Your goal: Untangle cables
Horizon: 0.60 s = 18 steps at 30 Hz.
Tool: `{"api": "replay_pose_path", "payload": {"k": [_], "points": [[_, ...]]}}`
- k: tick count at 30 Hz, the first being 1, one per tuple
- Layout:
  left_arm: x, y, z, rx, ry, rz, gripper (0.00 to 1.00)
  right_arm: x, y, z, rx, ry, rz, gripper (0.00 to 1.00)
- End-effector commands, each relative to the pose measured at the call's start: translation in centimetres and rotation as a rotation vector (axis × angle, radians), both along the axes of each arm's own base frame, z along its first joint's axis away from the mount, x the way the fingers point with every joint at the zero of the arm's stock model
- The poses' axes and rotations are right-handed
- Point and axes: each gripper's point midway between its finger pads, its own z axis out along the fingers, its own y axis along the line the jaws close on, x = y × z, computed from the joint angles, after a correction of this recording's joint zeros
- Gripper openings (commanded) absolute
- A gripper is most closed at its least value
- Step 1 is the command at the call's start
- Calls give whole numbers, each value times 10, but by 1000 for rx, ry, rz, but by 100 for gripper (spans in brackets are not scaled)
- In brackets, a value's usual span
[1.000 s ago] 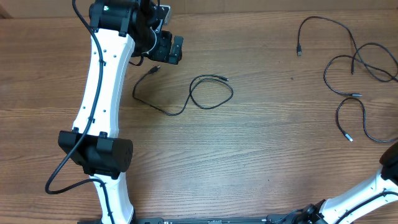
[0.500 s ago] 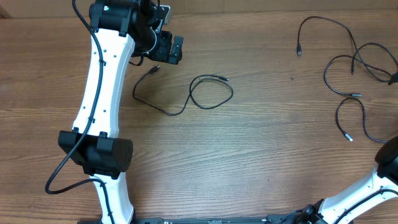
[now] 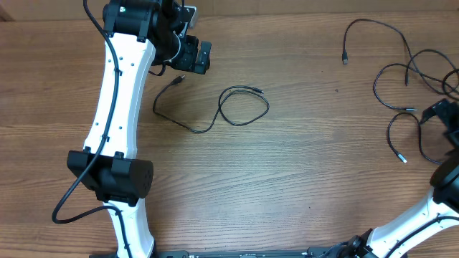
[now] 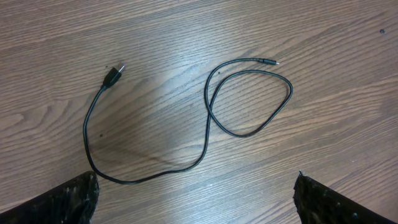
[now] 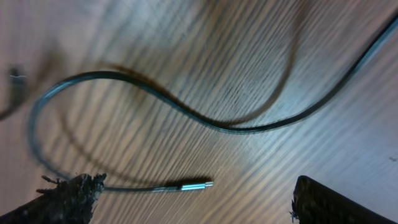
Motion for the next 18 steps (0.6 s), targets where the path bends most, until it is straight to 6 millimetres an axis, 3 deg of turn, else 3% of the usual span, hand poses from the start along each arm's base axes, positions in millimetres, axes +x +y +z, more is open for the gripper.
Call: {"api": "replay_pose_path", "payload": {"k": [1,9,18], "points": [[-2,-3,14,-13,-39,-21,100,-8,10,-21,12,34,6,100],[-2,-3,14,-13,-39,-21,100,-16,29,-68,21,39,7,100],[-2,-3,14,-13,-39,-21,100,-13,27,-73,5,20,0,100]]}}
